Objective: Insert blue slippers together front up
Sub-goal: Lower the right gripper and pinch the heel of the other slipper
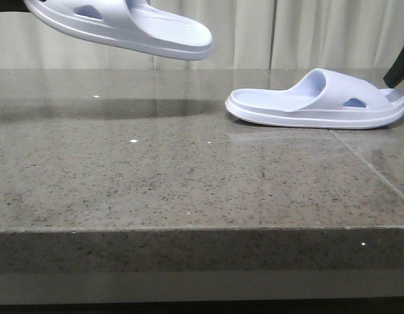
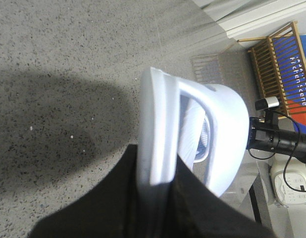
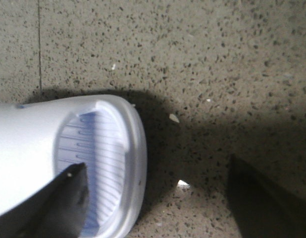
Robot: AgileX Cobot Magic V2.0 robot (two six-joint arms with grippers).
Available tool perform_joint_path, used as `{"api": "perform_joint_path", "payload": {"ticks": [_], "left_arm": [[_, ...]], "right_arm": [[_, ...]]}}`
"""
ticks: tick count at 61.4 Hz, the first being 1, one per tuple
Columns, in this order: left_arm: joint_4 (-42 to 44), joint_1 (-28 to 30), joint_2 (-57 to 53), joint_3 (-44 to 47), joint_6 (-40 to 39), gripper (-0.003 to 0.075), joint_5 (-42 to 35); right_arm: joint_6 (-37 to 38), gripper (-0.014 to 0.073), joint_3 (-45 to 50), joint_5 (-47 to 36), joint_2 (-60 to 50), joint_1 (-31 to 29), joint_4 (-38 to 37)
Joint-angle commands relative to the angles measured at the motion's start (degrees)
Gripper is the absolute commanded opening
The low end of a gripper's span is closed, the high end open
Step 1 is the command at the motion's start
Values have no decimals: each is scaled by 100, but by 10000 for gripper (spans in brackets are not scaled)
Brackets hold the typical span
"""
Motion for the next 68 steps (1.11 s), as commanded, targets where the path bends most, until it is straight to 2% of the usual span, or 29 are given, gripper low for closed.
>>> {"api": "perform_joint_path", "payload": {"ticks": [1, 5, 11, 24, 50, 53, 62, 68], "left_arm": [[-450, -41, -310, -171, -38, -19, 526], [-450, -41, -310, -171, -38, -19, 526], [-450, -41, -310, -171, -38, -19, 526], [-450, -41, -310, -171, -38, -19, 517], [-450, -41, -310, -171, -38, -19, 477], [-450, -41, -310, -171, -38, -19, 477], [-450, -41, -310, -171, -38, -19, 477], [-450, -41, -310, -171, -38, -19, 477]], "right_arm": [[-91, 479, -192, 71, -230, -41, 297], [-99, 405, -192, 106, -204, -41, 297], [-117, 364, -192, 140, -161, -35, 385], [-225, 363, -192, 387, 97, 38, 735], [-285, 347, -192, 649, 397, 637, 905], [-285, 299, -192, 668, 411, 662, 940], [-285, -60, -192, 694, 411, 656, 1056], [-285, -60, -205, 748, 405, 616, 1126]]}}
